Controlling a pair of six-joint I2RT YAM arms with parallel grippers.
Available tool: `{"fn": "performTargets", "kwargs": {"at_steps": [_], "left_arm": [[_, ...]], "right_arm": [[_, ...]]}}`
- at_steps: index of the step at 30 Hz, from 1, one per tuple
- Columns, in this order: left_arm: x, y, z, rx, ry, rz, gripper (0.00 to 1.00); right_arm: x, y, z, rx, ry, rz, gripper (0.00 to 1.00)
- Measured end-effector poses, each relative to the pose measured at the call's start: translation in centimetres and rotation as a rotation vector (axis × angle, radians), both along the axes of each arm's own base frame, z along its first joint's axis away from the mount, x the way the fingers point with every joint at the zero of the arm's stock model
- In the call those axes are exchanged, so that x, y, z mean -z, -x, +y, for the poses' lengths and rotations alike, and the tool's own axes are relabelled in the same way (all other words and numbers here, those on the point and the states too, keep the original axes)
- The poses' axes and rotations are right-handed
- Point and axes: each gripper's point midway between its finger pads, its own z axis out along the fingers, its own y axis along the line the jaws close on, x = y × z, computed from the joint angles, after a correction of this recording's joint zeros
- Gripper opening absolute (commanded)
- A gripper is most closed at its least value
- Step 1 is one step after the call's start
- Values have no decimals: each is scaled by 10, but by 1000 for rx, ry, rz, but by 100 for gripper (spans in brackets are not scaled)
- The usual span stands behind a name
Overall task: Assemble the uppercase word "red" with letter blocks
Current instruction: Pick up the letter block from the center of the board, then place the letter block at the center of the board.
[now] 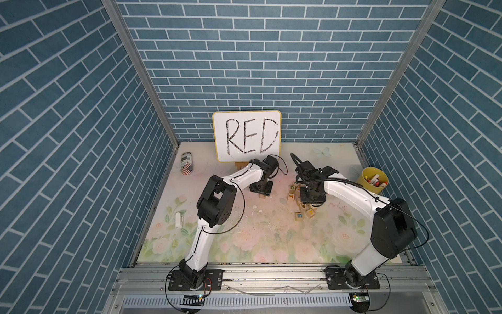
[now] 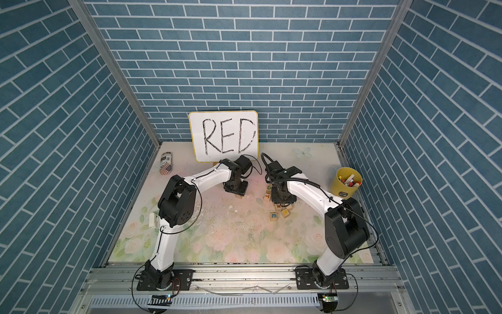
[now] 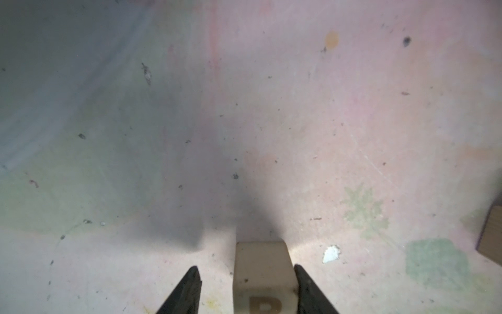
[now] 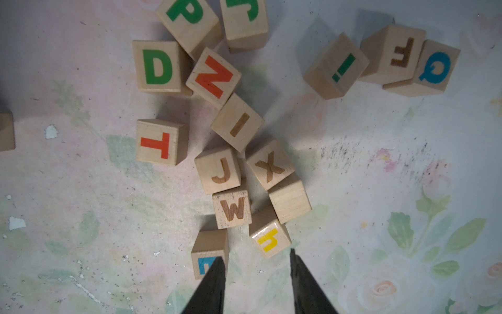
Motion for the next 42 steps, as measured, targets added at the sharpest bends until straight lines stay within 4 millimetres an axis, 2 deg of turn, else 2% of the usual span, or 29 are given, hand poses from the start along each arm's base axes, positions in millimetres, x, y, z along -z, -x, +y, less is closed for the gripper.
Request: {"fn": "performTargets", "kwargs": {"at_steps": [7, 11, 14, 21, 28, 30, 33, 38, 42], "left_arm": [[3, 3, 1, 15, -23, -3, 53], [5, 5, 2, 25, -33, 0, 42], [5, 5, 3, 34, -36, -2, 39], [5, 4, 3, 51, -43, -7, 15], [-4, 5, 12, 95, -64, -24, 14], [-15, 4, 19, 99, -57, -40, 15], [-43, -1, 37, 85, -29, -83, 16], [-89, -13, 88, 26, 17, -164, 18], [-98, -13, 129, -12, 0, -183, 17]], "right_arm": [[0, 0, 0, 0, -1, -1, 42], [-1, -2, 2, 0, -6, -5, 41], [-2, -2, 2, -1, -9, -6, 41], [-2, -2, 3, -1, -12, -5, 41], [-5, -4, 5, -3, -24, -9, 41], [-7, -5, 7, -3, -31, -15, 41], [-7, -5, 9, -5, -40, -14, 41], [-7, -5, 11, -7, -51, -13, 41], [-7, -6, 15, -15, -62, -18, 41]]}}
